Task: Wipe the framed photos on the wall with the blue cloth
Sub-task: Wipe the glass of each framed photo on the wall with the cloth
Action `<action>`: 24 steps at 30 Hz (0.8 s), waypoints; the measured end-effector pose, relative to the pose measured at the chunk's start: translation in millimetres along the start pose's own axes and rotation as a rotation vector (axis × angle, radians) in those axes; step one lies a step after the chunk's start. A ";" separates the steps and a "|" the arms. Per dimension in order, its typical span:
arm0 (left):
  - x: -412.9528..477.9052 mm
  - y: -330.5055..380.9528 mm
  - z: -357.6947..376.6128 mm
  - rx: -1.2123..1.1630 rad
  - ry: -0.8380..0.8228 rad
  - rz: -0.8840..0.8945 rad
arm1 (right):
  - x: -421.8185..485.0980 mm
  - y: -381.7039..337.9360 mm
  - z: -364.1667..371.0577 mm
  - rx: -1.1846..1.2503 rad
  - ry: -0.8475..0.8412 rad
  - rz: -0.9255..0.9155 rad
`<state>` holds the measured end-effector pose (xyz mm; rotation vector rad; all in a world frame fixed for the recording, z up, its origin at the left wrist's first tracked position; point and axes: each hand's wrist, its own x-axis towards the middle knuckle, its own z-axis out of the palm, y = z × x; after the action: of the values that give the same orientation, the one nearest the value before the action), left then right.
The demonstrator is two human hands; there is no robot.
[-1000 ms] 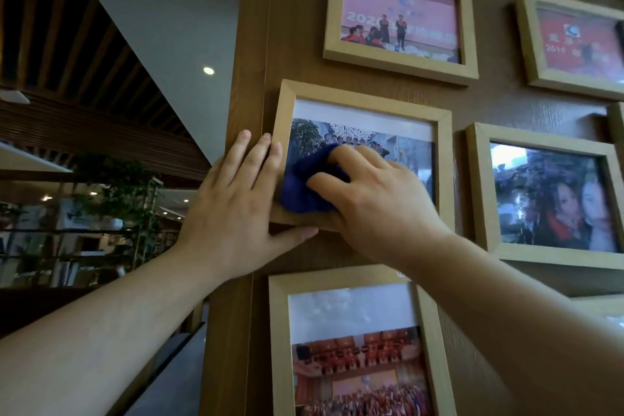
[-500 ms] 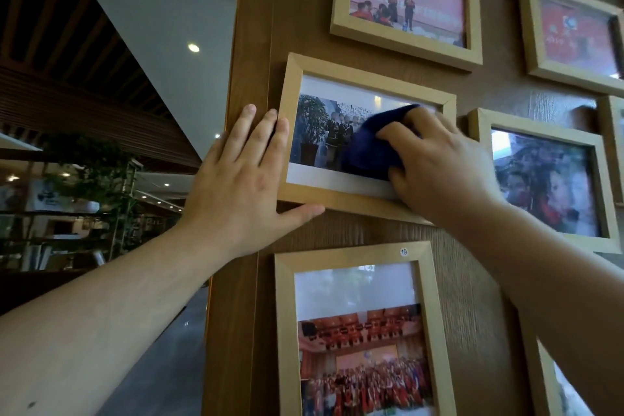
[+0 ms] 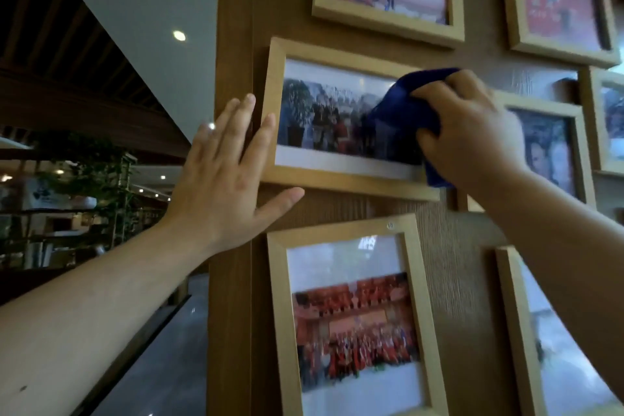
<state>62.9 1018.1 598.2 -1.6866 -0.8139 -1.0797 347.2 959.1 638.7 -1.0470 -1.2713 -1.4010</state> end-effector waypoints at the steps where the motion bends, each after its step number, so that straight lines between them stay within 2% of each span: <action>1: -8.7 0.6 -0.6 0.004 0.000 0.030 | -12.1 3.3 -5.6 0.013 -0.006 0.024; 8: -76.2 23.0 0.7 0.048 -0.055 0.201 | -96.0 -12.1 -19.6 0.114 -0.035 0.012; 16: -107.8 44.2 7.7 0.078 -0.173 0.164 | -124.9 -72.5 -11.2 0.270 -0.152 -0.134; 24: -112.0 44.2 16.4 0.066 -0.108 0.148 | -180.9 -106.3 -6.3 0.313 -0.269 -0.245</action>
<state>62.5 1014.0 476.7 -1.7326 -0.7709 -0.8582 277.6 972.0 441.0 -0.9059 -1.8018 -1.2099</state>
